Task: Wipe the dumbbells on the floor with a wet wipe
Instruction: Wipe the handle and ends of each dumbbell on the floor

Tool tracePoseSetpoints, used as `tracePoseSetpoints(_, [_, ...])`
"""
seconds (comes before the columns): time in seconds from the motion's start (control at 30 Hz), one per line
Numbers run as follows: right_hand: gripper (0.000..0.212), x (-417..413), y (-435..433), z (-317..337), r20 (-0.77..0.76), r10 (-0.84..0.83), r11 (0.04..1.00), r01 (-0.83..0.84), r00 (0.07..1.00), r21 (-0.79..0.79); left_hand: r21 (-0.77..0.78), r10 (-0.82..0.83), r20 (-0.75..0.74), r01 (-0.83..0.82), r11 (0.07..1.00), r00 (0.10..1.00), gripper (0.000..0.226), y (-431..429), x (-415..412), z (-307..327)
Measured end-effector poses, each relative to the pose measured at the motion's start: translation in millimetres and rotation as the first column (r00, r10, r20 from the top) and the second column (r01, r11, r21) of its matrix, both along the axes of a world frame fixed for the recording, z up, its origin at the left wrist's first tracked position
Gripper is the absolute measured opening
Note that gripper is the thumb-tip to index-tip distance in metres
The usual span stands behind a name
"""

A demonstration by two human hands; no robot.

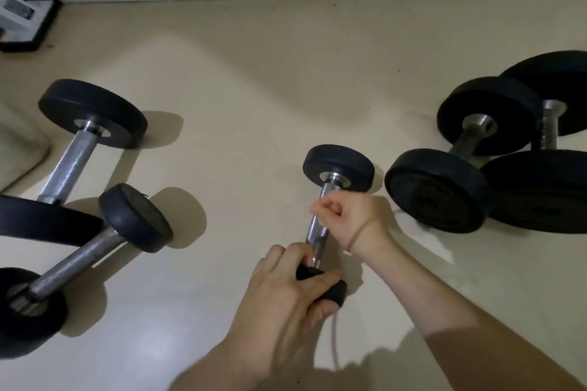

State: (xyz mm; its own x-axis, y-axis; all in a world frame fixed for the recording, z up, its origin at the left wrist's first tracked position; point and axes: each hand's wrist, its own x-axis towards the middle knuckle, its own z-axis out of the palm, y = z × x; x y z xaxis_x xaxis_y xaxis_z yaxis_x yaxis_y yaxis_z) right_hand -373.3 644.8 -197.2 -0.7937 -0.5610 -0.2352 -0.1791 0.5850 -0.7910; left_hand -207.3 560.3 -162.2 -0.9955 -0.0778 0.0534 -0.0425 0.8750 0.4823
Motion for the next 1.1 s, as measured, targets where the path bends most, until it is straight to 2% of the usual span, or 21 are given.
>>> tracePoseSetpoints(0.03, [0.015,-12.0,-4.3,2.1,-0.068,-0.1,0.995,0.1,0.993,-0.005,-0.003,-0.005,-0.008,0.005,1.0,1.0,0.033,-0.7,0.7,-0.7])
tracePoseSetpoints(0.1, [0.024,-7.8,-5.3,-0.2,-0.064,-0.204,0.977,0.199,0.977,-0.073,-0.003,-0.028,0.004,0.028,1.0,1.0,0.033,-3.5,2.4,-1.5])
tracePoseSetpoints(0.13, [0.029,7.2,-0.7,-1.5,-0.006,-0.165,0.983,0.164,0.986,-0.079,0.01,-0.037,0.023,0.037,0.999,0.999,0.034,-4.9,3.4,-1.7])
tracePoseSetpoints(0.2, [0.028,41.8,8.4,5.0,0.168,0.03,0.996,-0.014,0.985,-0.093,0.036,-0.043,0.045,0.041,0.999,0.998,0.036,-7.9,4.5,-2.1])
tracePoseSetpoints(0.23, [0.024,43.9,8.1,6.7,0.182,0.088,0.993,-0.072,0.979,-0.089,0.044,-0.039,0.036,0.037,0.998,0.999,0.036,-9.1,4.8,-3.5])
tracePoseSetpoints(0.27, [0.02,32.6,3.9,8.3,0.14,0.093,0.995,-0.086,0.986,-0.055,0.057,-0.032,0.016,0.031,0.998,0.999,0.036,-10.0,5.4,-5.0])
tracePoseSetpoints(0.3, [0.013,14.7,-2.4,7.6,0.03,0.04,0.999,-0.04,0.999,-0.009,0.082,-0.022,-0.007,0.022,0.996,1.0,0.034,-11.4,5.9,-6.5])
tracePoseSetpoints(0.37, [0.01,-11.7,-14.0,12.2,-0.117,-0.114,0.993,0.117,0.987,0.016,0.136,0.008,-0.029,-0.004,0.991,1.0,0.032,-15.0,7.4,-7.9])
tracePoseSetpoints(0.43, [0.012,-3.1,-14.9,6.4,-0.078,-0.119,0.993,0.119,0.99,-0.012,0.141,0.013,-0.02,-0.01,0.99,1.0,0.034,-18.9,8.1,-8.3])
tracePoseSetpoints(0.5, [0.017,29.2,-5.8,6.9,0.027,0.052,0.999,-0.052,0.998,-0.015,0.152,0.003,-0.017,-0.001,0.988,1.0,0.035,-21.0,8.9,-8.7])
tracePoseSetpoints(0.57, [0.013,32.7,-4.7,13.0,0.05,0.164,0.986,-0.165,0.985,0.02,0.173,0.014,-0.02,-0.01,0.985,1.0,0.036,-21.3,10.0,-8.8])
tracePoseSetpoints(0.63, [0.008,1.1,-10.3,13.1,-0.11,0.078,0.993,-0.068,0.991,0.092,0.169,0.029,-0.027,-0.024,0.985,0.999,0.036,-20.3,10.9,-9.7])
tracePoseSetpoints(0.7, [0.01,-15.5,-13.3,11.1,-0.222,-0.101,0.992,0.115,0.97,0.052,0.138,0.015,-0.025,-0.012,0.99,1.0,0.036,-18.6,11.7,-11.1])
tracePoseSetpoints(0.73, [0.017,-9.7,-12.2,8.5,-0.184,-0.129,0.99,0.137,0.974,0.029,0.129,0.0,-0.019,0.002,0.992,1.0,0.036,-18.3,12.0,-11.4])
tracePoseSetpoints(0.8, [0.03,23.4,-2.6,7.0,-0.024,-0.008,1.0,0.008,1.0,0.003,0.134,-0.012,-0.009,0.013,0.991,1.0,0.041,-17.5,12.2,-10.4])
tracePoseSetpoints(0.83, [0.028,38.8,-0.5,12.5,0.055,0.091,0.996,-0.09,0.994,-0.016,0.139,-0.015,-0.005,0.015,0.99,1.0,0.043,-16.9,11.8,-10.4])
tracePoseSetpoints(0.9, [0.014,32.1,-1.4,20.8,0.035,0.24,0.965,-0.242,0.97,0.096,0.146,-0.014,0.006,0.013,0.989,1.0,0.045,-15.0,11.3,-10.5])
tracePoseSetpoints(0.97, [0.011,1.3,-10.3,24.5,-0.117,0.132,0.979,-0.111,0.984,0.171,0.154,-0.004,-0.007,0.005,0.988,1.0,0.042,-14.1,10.7,-10.1])
tracePoseSetpoints(1.0, [0.014,-7.7,-12.8,25.6,-0.143,0.05,0.99,-0.031,0.988,0.137,0.17,0.004,-0.017,-0.002,0.985,1.0,0.039,-13.1,11.4,-9.5])
tracePoseSetpoints(1.07, [0.012,-1.9,-9.0,22.0,-0.101,0.01,0.996,-0.001,0.995,0.087,0.22,0.026,-0.019,-0.021,0.975,0.999,0.034,-12.3,12.5,-6.9])
tracePoseSetpoints(1.1, [0.011,10.9,-2.4,19.5,-0.041,0.073,0.994,-0.069,0.996,0.087,0.224,0.039,-0.015,-0.034,0.974,0.999,0.035,-11.1,13.9,-5.7])
